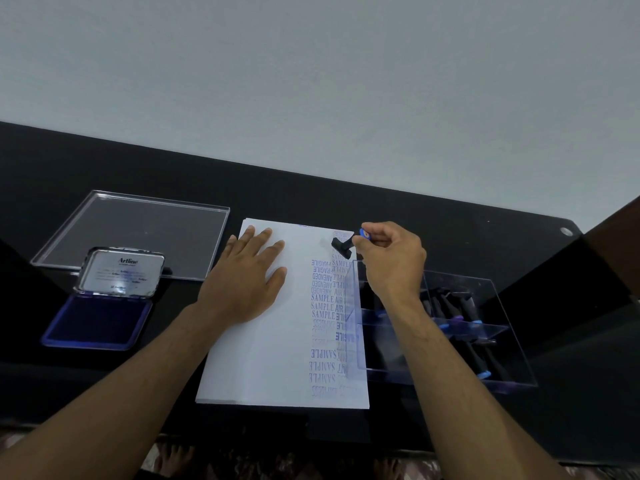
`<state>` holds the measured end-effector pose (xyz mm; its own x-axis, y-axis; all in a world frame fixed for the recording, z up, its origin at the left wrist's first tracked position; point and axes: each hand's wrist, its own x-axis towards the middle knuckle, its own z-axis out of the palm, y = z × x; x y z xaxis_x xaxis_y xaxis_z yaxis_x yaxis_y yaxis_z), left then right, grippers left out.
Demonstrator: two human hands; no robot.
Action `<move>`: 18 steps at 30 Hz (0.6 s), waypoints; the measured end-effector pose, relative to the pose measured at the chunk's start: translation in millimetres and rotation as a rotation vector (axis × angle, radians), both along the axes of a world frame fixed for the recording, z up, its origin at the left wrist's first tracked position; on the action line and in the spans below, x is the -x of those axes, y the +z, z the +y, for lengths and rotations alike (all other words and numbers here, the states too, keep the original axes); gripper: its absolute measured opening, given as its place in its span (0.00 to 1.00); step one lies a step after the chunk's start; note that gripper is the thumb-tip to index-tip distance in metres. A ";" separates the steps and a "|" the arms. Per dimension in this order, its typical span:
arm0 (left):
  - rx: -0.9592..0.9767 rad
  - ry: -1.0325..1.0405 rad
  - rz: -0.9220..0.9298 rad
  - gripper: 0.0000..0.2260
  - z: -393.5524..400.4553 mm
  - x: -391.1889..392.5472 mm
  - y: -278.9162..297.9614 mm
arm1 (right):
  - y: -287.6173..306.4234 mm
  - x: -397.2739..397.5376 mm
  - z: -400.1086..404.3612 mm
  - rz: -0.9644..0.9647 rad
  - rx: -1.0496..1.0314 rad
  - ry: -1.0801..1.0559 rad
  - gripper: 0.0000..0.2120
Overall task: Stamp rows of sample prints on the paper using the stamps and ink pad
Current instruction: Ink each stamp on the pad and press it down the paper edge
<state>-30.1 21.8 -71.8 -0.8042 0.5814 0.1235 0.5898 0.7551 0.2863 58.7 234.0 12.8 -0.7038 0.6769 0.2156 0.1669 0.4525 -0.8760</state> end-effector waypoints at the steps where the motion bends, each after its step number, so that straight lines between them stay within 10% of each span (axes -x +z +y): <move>1: 0.002 0.001 -0.001 0.36 0.2 -0.1 0.3 | 0.0 0.0 0.0 -0.002 -0.002 0.001 0.08; 18: -0.003 0.000 -0.001 0.35 0.1 0.0 0.5 | -0.1 -2.0 0.0 0.007 0.031 0.008 0.07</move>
